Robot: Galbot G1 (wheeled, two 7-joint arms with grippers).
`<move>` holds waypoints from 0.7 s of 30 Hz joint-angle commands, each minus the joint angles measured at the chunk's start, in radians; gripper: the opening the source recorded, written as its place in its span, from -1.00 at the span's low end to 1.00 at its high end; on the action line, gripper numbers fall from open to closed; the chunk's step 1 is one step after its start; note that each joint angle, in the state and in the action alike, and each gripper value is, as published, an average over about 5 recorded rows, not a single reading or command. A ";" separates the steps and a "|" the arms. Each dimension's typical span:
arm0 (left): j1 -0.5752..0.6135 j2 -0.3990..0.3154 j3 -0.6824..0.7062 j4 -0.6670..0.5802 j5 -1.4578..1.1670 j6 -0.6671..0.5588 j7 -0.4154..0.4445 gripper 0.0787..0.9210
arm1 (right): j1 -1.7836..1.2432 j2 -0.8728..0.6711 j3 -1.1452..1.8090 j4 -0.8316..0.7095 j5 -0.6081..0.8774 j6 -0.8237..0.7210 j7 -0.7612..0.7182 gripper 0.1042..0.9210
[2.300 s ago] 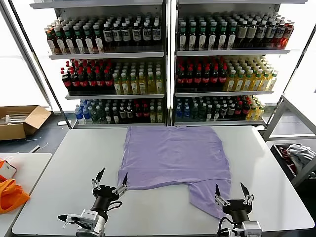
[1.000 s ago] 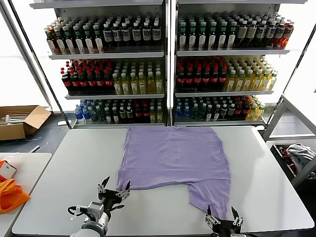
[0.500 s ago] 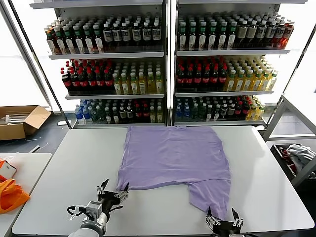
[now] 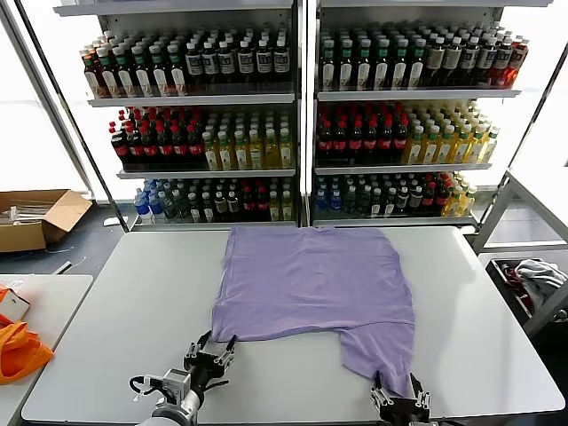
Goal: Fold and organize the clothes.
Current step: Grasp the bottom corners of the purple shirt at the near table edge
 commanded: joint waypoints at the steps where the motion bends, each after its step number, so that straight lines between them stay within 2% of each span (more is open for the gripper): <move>1: 0.006 -0.002 0.006 -0.001 0.001 0.006 0.002 -0.06 | 0.003 0.000 -0.003 -0.021 0.000 0.010 0.005 0.22; 13: 0.005 -0.015 0.017 -0.027 0.012 -0.001 0.008 -0.87 | 0.006 -0.007 0.011 0.038 -0.022 0.043 -0.020 -0.63; 17: 0.002 -0.020 0.014 -0.032 0.022 -0.015 0.011 -0.98 | 0.017 0.001 0.027 0.045 -0.048 0.060 -0.032 -0.89; 21: -0.004 -0.021 0.012 -0.040 0.023 -0.033 0.010 -0.99 | 0.031 0.010 0.046 0.036 -0.057 0.079 -0.056 -0.98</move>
